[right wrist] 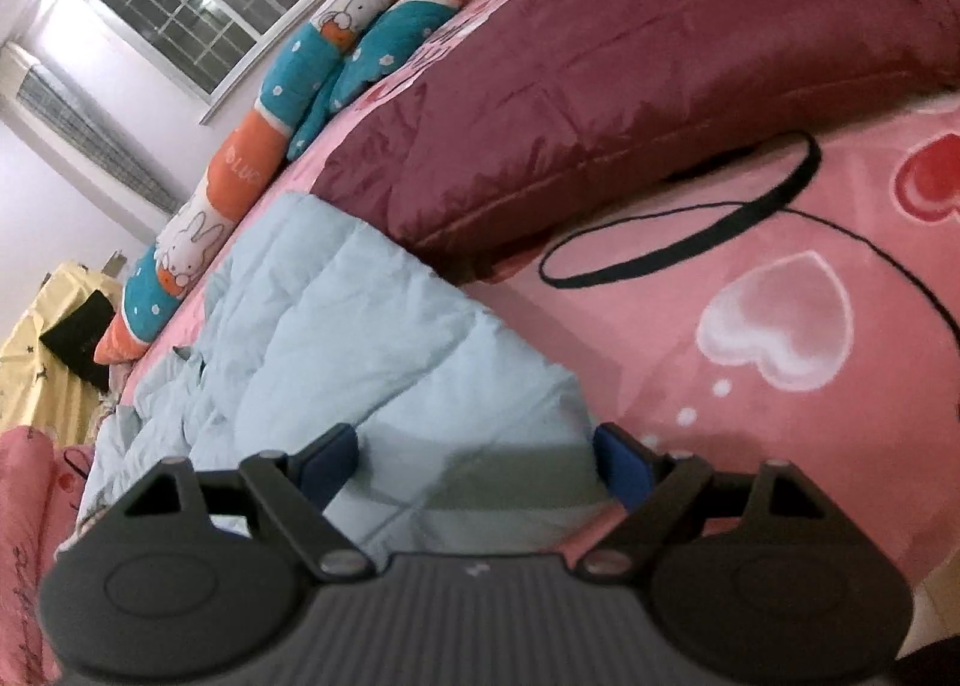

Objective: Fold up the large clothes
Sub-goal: 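Grasp a jacket sleeve with the right gripper and lift it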

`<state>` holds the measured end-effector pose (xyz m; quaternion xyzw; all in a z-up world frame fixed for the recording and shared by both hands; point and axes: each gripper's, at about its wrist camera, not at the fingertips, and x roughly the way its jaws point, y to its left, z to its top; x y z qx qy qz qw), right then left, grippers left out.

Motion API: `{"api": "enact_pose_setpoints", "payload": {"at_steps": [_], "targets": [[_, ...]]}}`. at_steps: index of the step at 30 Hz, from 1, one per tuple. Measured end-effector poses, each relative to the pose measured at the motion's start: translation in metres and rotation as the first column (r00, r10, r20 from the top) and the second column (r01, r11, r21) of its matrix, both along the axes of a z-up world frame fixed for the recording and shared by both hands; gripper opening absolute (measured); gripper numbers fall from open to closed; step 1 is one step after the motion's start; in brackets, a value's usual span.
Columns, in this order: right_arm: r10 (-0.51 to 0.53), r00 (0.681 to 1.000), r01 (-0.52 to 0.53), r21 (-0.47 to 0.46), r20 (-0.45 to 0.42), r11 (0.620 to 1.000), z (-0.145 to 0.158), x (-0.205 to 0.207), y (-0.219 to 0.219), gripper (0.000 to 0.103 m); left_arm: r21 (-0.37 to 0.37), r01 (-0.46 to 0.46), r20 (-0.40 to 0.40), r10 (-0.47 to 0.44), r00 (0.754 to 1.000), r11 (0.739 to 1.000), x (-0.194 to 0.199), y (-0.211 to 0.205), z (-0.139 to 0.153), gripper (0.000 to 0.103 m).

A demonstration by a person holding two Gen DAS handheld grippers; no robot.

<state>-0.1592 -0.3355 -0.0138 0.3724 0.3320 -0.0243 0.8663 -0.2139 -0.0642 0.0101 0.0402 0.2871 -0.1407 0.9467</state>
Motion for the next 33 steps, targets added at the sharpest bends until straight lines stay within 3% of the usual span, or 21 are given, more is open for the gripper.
{"api": "enact_pose_setpoints", "payload": {"at_steps": [2, 4, 6, 9, 14, 18, 21, 25, 29, 33], "targets": [[0.032, 0.999, -0.033, -0.034, -0.006, 0.999, 0.000, 0.004, 0.004, 0.048, 0.013, 0.032, -0.007, -0.032, 0.999, 0.999, -0.003, -0.010, -0.003, 0.099], [0.062, 0.998, -0.062, -0.047, 0.003, 0.997, 0.001, 0.007, 0.007, 0.037, 0.019, 0.061, -0.018, -0.061, 0.998, 0.998, -0.003, -0.018, -0.006, 0.099], [0.084, 0.996, -0.083, -0.045, 0.017, 0.996, 0.004, 0.010, 0.006, 0.018, 0.024, 0.088, -0.023, -0.087, 0.996, 0.996, -0.004, -0.026, -0.009, 0.099], [0.088, 0.993, -0.084, -0.064, 0.073, 0.994, 0.014, 0.009, 0.005, 0.011, 0.034, 0.121, -0.034, -0.120, 0.992, 0.992, -0.003, -0.036, -0.013, 0.099], [0.034, 0.970, -0.024, -0.047, 0.239, 0.999, 0.048, 0.004, -0.011, 0.009, 0.045, 0.147, -0.042, -0.145, 0.989, 0.988, 0.000, -0.053, -0.021, 0.099], [-0.019, 0.916, 0.042, -0.049, 0.400, 0.998, 0.088, 0.005, -0.029, 0.009, 0.046, 0.153, -0.041, -0.151, 0.988, 0.987, 0.005, -0.072, -0.024, 0.099], [-0.060, 0.878, 0.105, -0.069, 0.475, 0.992, 0.107, 0.016, -0.044, 0.009, 0.065, 0.148, -0.022, -0.147, 0.989, 0.987, 0.009, -0.087, -0.027, 0.099], [-0.163, 0.843, 0.207, -0.030, 0.512, 0.978, 0.113, 0.037, -0.076, 0.009, 0.086, 0.127, -0.016, -0.126, 0.992, 0.988, 0.018, -0.099, -0.033, 0.099], [-0.266, 0.818, 0.318, -0.015, 0.510, 0.948, 0.100, 0.056, -0.106, 0.009, 0.106, 0.100, -0.025, -0.098, 0.995, 0.989, 0.032, -0.110, -0.040, 0.099], [-0.329, 0.826, 0.381, -0.024, 0.458, 0.924, 0.071, 0.075, -0.127, 0.009, 0.133, 0.082, -0.027, -0.079, 0.997, 0.988, 0.045, -0.123, -0.045, 0.101]]}}
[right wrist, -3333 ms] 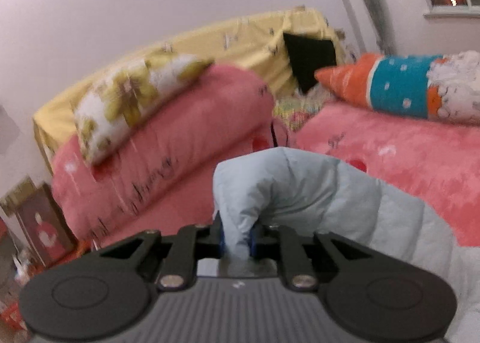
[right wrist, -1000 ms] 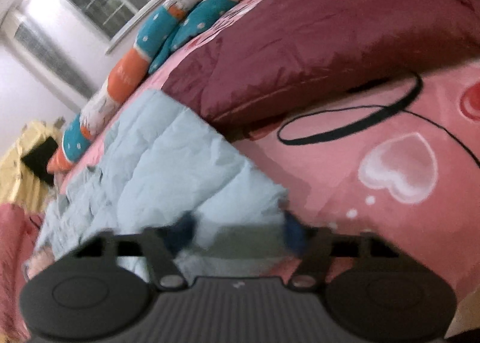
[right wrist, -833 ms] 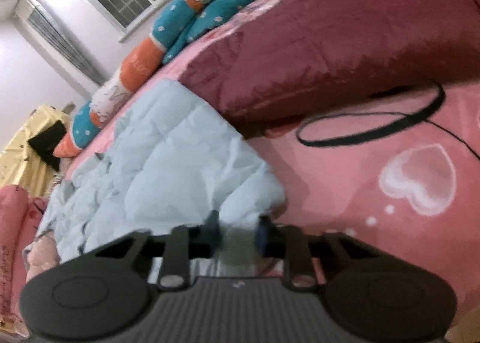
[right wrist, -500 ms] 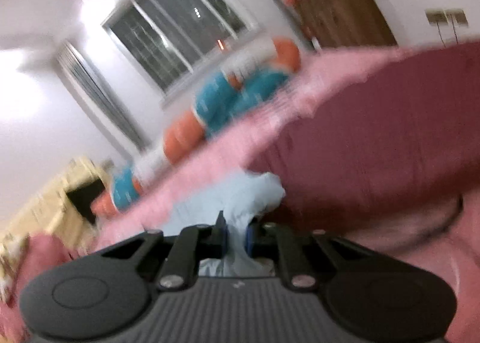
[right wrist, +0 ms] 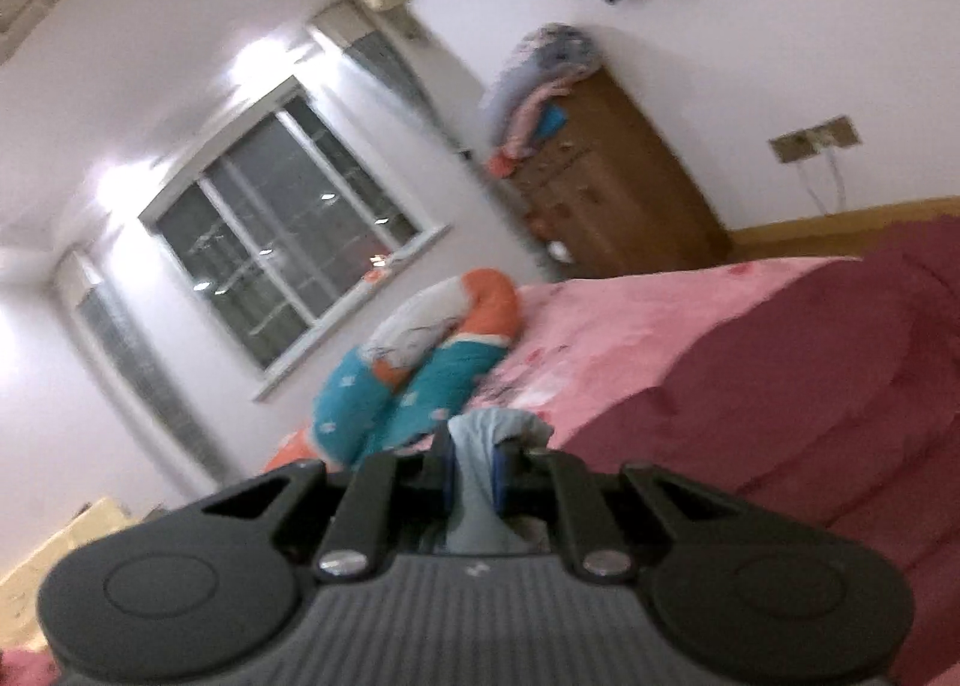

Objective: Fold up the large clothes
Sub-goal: 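Grasp a jacket sleeve with the right gripper and lift it, then grasp the jacket body with the left gripper while the right gripper holds the sleeve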

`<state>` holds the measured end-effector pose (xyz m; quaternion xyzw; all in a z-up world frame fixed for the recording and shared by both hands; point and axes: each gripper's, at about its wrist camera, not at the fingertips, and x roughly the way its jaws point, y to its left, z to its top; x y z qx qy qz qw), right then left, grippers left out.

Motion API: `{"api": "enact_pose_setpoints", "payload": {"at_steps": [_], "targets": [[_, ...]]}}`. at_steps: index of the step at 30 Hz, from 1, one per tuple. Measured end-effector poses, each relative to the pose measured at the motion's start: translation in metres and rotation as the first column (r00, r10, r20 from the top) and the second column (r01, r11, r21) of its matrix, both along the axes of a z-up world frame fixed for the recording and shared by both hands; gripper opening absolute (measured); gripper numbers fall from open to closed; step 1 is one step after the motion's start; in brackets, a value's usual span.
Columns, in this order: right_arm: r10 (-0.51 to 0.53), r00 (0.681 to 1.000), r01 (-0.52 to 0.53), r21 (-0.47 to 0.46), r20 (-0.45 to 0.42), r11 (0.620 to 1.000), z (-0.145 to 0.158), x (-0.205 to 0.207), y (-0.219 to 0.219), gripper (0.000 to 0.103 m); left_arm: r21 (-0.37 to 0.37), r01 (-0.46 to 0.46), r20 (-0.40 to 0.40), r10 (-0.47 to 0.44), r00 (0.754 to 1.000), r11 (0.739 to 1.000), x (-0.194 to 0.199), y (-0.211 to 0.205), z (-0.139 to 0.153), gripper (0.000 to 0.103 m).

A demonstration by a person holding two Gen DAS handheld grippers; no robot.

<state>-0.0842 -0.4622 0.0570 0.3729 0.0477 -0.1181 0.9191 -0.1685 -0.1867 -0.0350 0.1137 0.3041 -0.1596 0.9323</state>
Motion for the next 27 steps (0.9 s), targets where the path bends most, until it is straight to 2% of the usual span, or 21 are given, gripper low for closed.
{"api": "enact_pose_setpoints", "payload": {"at_steps": [4, 7, 8, 9, 10, 11, 13, 16, 19, 27], "targets": [[-0.013, 0.995, 0.010, -0.030, -0.095, 1.000, -0.027, 0.012, 0.000, 0.014, 0.024, -0.027, 0.010, 0.027, 1.000, 0.999, 0.006, -0.009, -0.009, 0.103], [-0.015, 0.993, 0.011, -0.033, -0.119, 0.999, -0.032, 0.014, -0.001, 0.031, 0.033, -0.030, 0.022, 0.029, 0.999, 0.999, 0.006, -0.013, -0.012, 0.103], [-0.022, 0.993, 0.017, -0.037, -0.117, 0.999, -0.030, 0.014, -0.001, 0.047, 0.035, -0.028, 0.027, 0.027, 0.999, 0.999, 0.005, -0.015, -0.012, 0.099], [-0.037, 0.993, 0.032, -0.043, -0.115, 0.999, -0.028, 0.012, 0.001, 0.063, 0.035, -0.023, 0.030, 0.022, 0.999, 0.999, 0.003, -0.015, -0.012, 0.087], [-0.050, 0.992, 0.045, -0.046, -0.112, 0.998, -0.027, 0.007, 0.002, 0.070, 0.038, -0.018, 0.031, 0.017, 0.999, 0.999, 0.003, -0.012, -0.008, 0.072], [-0.057, 0.993, 0.052, -0.048, -0.102, 0.997, -0.025, 0.003, 0.002, 0.076, 0.043, -0.018, 0.030, 0.017, 0.999, 0.999, 0.000, -0.014, -0.008, 0.067], [-0.073, 0.993, 0.068, -0.054, -0.095, 0.996, -0.021, 0.000, 0.001, 0.078, 0.040, -0.020, 0.024, 0.019, 1.000, 0.999, 0.000, -0.006, -0.001, 0.042], [-0.102, 0.992, 0.098, -0.054, -0.069, 0.994, -0.017, -0.010, 0.002, 0.084, 0.038, -0.030, 0.008, 0.030, 1.000, 0.999, 0.003, 0.000, 0.005, 0.020], [-0.110, 0.994, 0.108, -0.064, -0.028, 0.992, -0.012, -0.021, 0.007, 0.085, -0.004, -0.030, -0.021, 0.030, 0.999, 1.000, 0.004, 0.008, 0.013, 0.012], [-0.057, 0.998, 0.059, -0.131, 0.017, 0.990, 0.000, -0.043, 0.038, 0.089, -0.068, 0.051, -0.034, -0.053, 0.998, 0.996, -0.022, 0.037, 0.046, 0.009]]}}
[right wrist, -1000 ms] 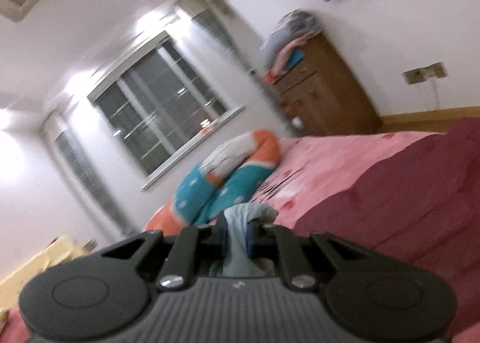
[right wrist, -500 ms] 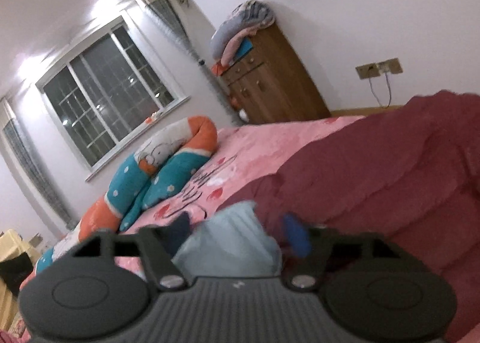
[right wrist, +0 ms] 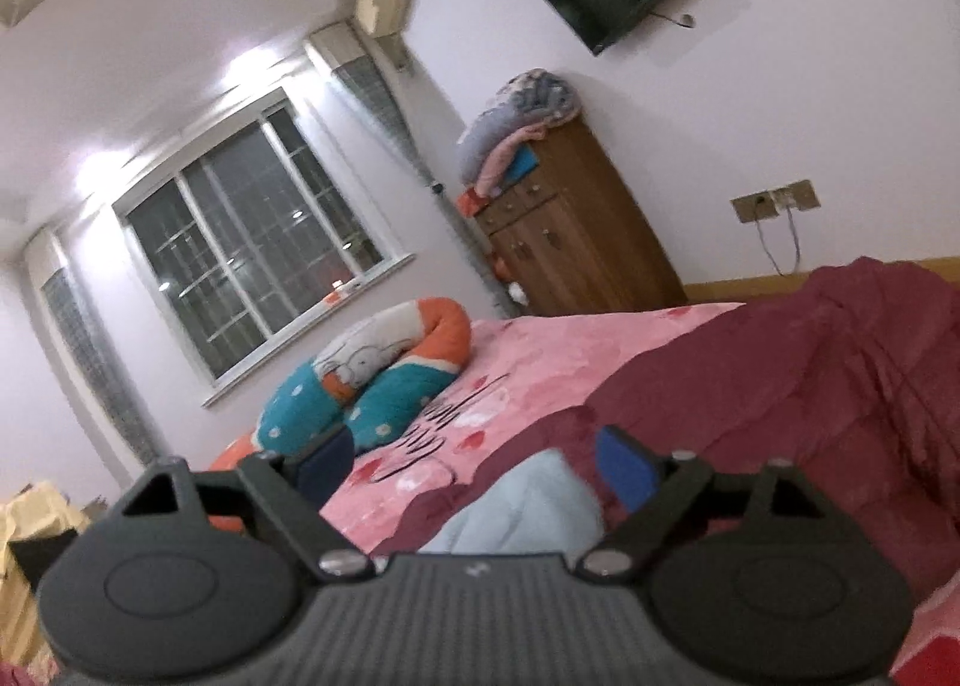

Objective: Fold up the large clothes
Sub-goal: 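Grasp the jacket body with the left gripper while the right gripper holds the sleeve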

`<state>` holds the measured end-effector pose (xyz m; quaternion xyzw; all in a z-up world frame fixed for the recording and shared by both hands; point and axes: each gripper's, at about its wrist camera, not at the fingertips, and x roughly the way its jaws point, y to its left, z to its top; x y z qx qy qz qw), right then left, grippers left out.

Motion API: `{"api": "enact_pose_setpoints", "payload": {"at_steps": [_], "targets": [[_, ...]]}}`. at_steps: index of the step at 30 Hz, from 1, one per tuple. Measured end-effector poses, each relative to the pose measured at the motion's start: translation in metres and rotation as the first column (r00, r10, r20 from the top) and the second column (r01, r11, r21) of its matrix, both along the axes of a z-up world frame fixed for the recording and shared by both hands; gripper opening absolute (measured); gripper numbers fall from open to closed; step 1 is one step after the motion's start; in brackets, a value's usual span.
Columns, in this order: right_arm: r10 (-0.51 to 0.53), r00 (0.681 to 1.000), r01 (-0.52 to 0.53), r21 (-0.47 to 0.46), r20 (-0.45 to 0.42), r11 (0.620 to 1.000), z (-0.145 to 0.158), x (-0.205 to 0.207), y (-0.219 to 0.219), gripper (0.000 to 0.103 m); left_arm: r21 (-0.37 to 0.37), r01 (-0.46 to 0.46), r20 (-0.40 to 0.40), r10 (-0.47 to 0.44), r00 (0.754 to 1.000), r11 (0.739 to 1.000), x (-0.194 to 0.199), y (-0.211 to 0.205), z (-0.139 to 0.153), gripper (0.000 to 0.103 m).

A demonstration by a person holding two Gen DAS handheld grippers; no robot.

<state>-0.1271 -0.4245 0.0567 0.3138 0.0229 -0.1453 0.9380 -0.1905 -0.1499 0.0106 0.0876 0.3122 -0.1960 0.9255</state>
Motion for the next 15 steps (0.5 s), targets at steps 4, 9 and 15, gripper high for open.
{"api": "enact_pose_setpoints", "payload": {"at_steps": [4, 9, 15], "targets": [[0.055, 0.998, -0.056, -0.048, -0.024, 0.997, 0.003, -0.007, 0.022, 0.093, -0.028, 0.024, -0.010, -0.024, 1.000, 0.999, -0.022, 0.012, 0.012, 0.008], [0.142, 0.987, -0.144, -0.021, -0.080, 0.989, -0.004, -0.012, 0.040, 0.093, -0.015, 0.083, -0.019, -0.083, 0.996, 0.996, -0.057, 0.017, 0.013, 0.008], [0.199, 0.970, -0.193, 0.054, -0.142, 0.980, -0.016, -0.017, 0.048, 0.093, 0.032, 0.147, -0.066, -0.144, 0.987, 0.989, -0.067, 0.010, -0.002, 0.009]]}}
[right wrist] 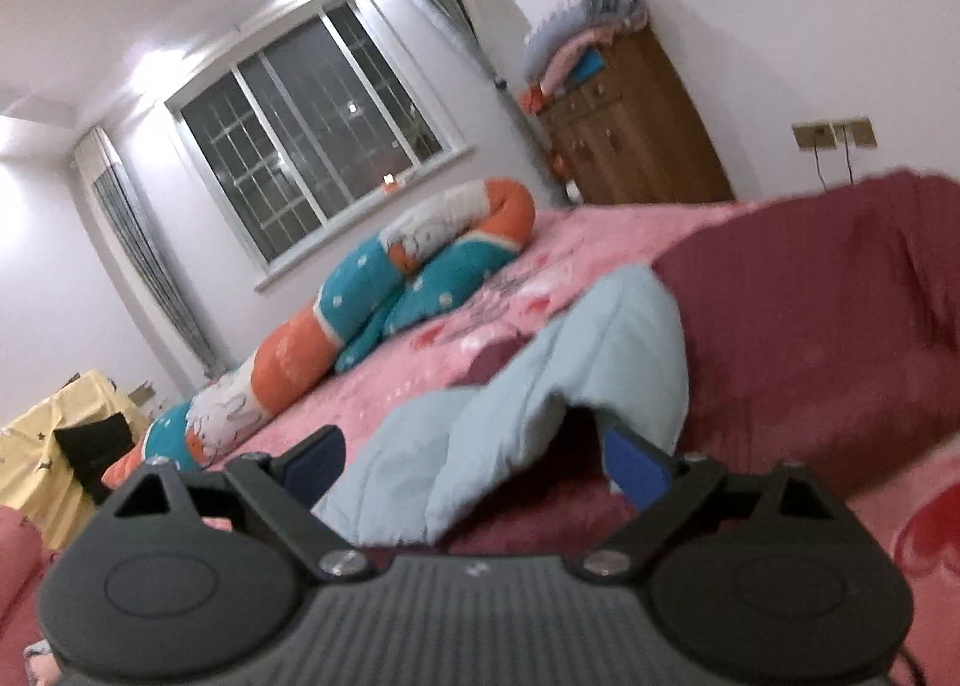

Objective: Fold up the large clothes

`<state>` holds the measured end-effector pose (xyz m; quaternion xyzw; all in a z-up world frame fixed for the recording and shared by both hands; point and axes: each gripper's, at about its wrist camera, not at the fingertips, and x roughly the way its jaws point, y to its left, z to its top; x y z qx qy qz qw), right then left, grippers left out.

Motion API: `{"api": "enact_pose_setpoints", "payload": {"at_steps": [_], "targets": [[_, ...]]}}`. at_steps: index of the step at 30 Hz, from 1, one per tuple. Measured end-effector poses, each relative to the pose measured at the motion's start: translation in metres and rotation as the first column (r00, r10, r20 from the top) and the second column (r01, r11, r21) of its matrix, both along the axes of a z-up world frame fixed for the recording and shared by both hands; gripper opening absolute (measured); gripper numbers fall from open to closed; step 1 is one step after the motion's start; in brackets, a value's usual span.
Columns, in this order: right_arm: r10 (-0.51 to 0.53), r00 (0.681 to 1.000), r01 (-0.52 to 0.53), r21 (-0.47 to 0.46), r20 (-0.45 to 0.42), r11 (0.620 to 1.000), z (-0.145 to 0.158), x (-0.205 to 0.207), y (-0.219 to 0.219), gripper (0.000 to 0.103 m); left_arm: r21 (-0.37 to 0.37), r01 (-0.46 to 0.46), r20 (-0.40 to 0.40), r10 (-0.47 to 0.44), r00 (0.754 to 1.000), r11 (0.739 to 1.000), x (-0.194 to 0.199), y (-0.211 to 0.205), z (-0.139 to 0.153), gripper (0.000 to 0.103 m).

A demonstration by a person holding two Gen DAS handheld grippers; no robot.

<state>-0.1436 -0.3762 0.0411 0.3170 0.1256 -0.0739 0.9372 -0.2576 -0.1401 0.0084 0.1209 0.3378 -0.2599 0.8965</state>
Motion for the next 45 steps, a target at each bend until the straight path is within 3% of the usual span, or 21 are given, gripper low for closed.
{"api": "enact_pose_setpoints", "payload": {"at_steps": [4, 8, 11, 13, 15, 20, 26, 28, 31, 33, 36, 40, 45], "targets": [[-0.007, 0.998, 0.011, 0.071, -0.055, 0.997, -0.012, 0.003, -0.006, 0.093, 0.048, 0.025, -0.029, -0.023, 0.999, 0.999, -0.003, -0.006, -0.016, 0.013], [-0.004, 0.998, 0.014, 0.165, -0.062, 0.986, -0.023, 0.006, -0.012, 0.093, 0.041, 0.010, -0.043, -0.008, 0.999, 0.999, -0.007, -0.002, -0.010, 0.020], [0.001, 1.000, 0.002, 0.203, -0.016, 0.979, -0.024, 0.007, -0.018, 0.090, 0.024, 0.008, -0.041, -0.007, 0.999, 1.000, 0.001, 0.003, 0.001, 0.031], [0.002, 1.000, -0.005, 0.213, 0.014, 0.977, -0.025, 0.008, -0.021, 0.084, 0.030, 0.002, -0.025, -0.001, 1.000, 1.000, -0.006, 0.002, 0.015, 0.049], [-0.007, 0.999, -0.001, 0.221, 0.038, 0.975, -0.024, 0.008, -0.025, 0.078, 0.021, -0.006, -0.016, 0.007, 1.000, 1.000, -0.009, 0.005, 0.021, 0.059], [-0.051, 0.996, 0.028, 0.276, 0.075, 0.961, -0.028, 0.012, -0.041, 0.073, -0.036, -0.050, -0.026, 0.049, 0.998, 0.998, 0.005, 0.014, 0.027, 0.064], [-0.083, 0.995, 0.063, 0.322, 0.049, 0.945, -0.037, 0.028, -0.047, 0.067, -0.109, -0.149, -0.016, 0.148, 0.989, 0.983, 0.038, 0.039, 0.025, 0.065], [-0.103, 0.994, 0.084, 0.318, 0.043, 0.944, -0.036, 0.033, -0.048, 0.065, -0.141, -0.197, -0.008, 0.198, 0.980, 0.970, 0.052, 0.052, 0.024, 0.068], [-0.142, 0.989, 0.123, 0.315, 0.037, 0.941, -0.034, 0.035, -0.053, 0.052, -0.181, -0.269, 0.016, 0.276, 0.961, 0.946, 0.076, 0.071, 0.023, 0.069], [-0.157, 0.987, 0.138, 0.317, 0.035, 0.938, -0.031, 0.036, -0.055, 0.030, -0.209, -0.310, 0.030, 0.322, 0.946, 0.928, 0.091, 0.083, 0.022, 0.072], [-0.172, 0.984, 0.154, 0.292, 0.038, 0.944, -0.022, 0.039, -0.056, 0.011, -0.252, -0.367, 0.046, 0.390, 0.920, 0.895, 0.114, 0.103, 0.019, 0.076], [-0.182, 0.981, 0.164, 0.218, 0.069, 0.962, -0.001, 0.043, -0.049, 0.005, -0.296, -0.421, 0.051, 0.455, 0.889, 0.857, 0.141, 0.128, 0.015, 0.077], [-0.119, 0.984, 0.115, 0.040, 0.130, 0.993, 0.044, 0.062, -0.017, 0.004, -0.367, -0.481, 0.046, 0.531, 0.846, 0.797, 0.171, 0.160, 0.016, 0.077]]}}
